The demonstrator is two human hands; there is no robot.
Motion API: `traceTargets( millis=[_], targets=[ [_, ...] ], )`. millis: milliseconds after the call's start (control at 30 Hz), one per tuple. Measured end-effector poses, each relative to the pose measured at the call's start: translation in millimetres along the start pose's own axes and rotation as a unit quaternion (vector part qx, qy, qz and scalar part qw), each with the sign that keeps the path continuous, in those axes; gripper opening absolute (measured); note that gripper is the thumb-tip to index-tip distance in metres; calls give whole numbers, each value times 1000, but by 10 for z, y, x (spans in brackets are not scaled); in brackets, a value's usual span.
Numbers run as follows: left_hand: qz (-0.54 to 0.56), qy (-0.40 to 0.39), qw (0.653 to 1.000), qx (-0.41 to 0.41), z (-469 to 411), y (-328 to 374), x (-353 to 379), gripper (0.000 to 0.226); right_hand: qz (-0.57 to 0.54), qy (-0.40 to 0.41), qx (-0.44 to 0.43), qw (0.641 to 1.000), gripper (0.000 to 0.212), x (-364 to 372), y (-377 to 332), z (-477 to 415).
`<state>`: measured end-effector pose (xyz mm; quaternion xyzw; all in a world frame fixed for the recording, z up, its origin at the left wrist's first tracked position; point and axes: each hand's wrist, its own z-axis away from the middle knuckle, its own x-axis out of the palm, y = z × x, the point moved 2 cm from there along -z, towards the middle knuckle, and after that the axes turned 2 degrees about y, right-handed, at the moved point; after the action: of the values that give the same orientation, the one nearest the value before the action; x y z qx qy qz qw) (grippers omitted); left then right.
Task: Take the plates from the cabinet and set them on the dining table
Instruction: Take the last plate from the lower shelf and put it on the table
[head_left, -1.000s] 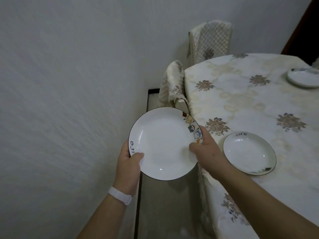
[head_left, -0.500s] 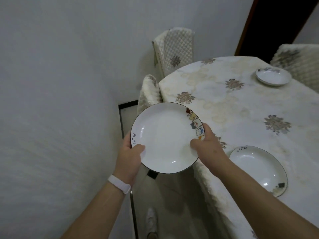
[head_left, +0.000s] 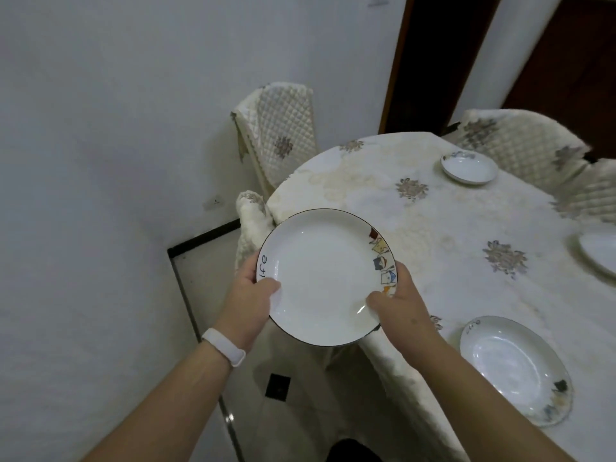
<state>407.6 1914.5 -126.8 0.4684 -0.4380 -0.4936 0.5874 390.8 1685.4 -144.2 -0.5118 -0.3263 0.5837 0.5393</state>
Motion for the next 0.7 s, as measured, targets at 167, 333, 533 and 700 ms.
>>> traceTargets(
  millis=[167,333,533,700],
  targets=[
    [-16,-29,999,-7,-599,-120,321,64,-16,44,28,999,50,-132,105,-467],
    [-22,-30,999,-37,-1282,-191,623,56,-41,52,50,997,45,-203,140,-1149],
    [-47,-54,996,-56,-2047,-112,901,58,-77,68,63,993,50,-245,85,-1814],
    [-76,-72,993,-50,-2511,-201,1158,62,-84,90,65,990,54,-354,161,-2218]
  ],
)
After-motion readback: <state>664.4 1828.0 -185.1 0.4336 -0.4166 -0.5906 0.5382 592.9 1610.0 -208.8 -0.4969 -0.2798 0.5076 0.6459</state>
